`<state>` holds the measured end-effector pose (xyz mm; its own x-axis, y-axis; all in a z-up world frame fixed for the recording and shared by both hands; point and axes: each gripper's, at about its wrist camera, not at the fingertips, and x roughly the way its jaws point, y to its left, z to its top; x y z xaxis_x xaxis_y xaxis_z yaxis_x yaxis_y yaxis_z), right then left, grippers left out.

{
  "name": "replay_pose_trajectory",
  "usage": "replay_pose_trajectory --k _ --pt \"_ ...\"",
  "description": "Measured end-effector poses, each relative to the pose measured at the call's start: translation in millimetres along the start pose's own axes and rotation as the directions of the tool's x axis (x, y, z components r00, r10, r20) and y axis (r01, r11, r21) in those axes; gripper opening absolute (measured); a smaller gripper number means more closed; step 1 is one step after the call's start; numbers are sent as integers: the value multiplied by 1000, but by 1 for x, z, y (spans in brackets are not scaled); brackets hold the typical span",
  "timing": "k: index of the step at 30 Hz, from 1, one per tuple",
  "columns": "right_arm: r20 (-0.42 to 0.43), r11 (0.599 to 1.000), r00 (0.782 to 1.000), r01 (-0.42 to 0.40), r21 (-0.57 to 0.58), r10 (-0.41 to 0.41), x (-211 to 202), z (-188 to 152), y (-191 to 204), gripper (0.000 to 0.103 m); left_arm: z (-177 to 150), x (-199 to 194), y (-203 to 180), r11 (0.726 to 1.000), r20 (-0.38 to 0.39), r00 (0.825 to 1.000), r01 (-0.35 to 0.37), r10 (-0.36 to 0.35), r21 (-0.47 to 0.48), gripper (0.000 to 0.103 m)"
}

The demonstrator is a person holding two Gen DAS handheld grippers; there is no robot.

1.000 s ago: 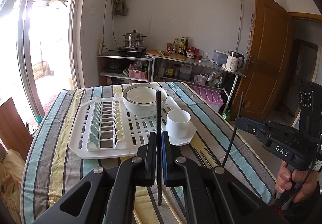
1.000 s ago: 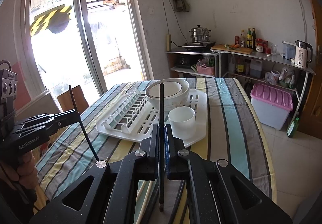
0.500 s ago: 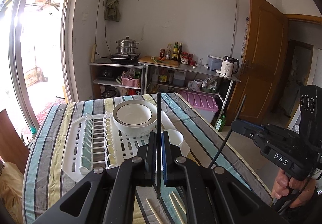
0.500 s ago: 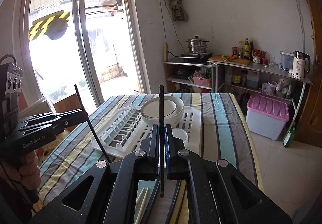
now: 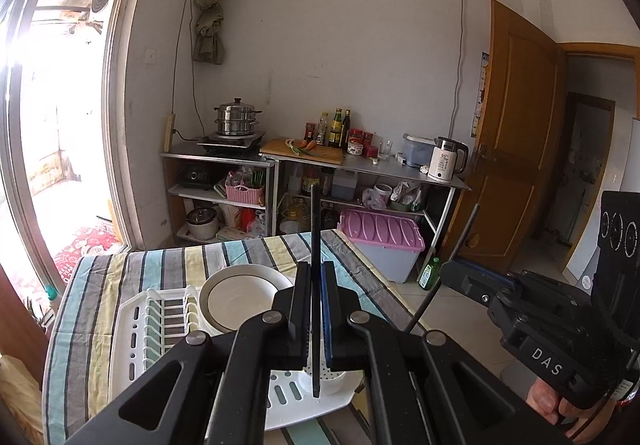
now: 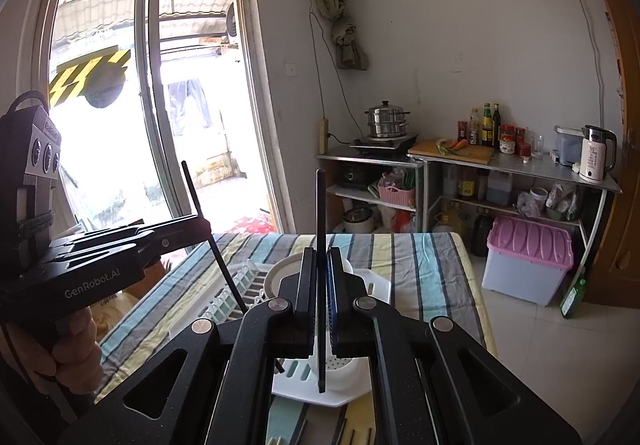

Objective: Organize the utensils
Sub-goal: 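Lift the left tool's black chopstick upright toward the white cup while the right tool carries its own, then lower the left tool's chopstick into the white cup and open it while the right tool releases its own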

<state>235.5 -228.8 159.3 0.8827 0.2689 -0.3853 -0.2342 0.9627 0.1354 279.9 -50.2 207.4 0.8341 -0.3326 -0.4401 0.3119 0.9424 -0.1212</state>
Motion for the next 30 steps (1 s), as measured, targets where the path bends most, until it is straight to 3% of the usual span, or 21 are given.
replay_pose_trajectory --k 8,20,30 --pt "-10 999 1000 2 50 -1 33 5 -20 5 9 52 8 998 -28 999 26 -28 -53 4" --pt "-103 988 994 -27 154 43 87 -26 -43 5 -28 119 47 975 -109 990 62 -86 -214 4" --pt "-130 983 992 31 180 -7 88 -38 -63 5 -50 121 71 971 -135 990 4 -38 -241 5"
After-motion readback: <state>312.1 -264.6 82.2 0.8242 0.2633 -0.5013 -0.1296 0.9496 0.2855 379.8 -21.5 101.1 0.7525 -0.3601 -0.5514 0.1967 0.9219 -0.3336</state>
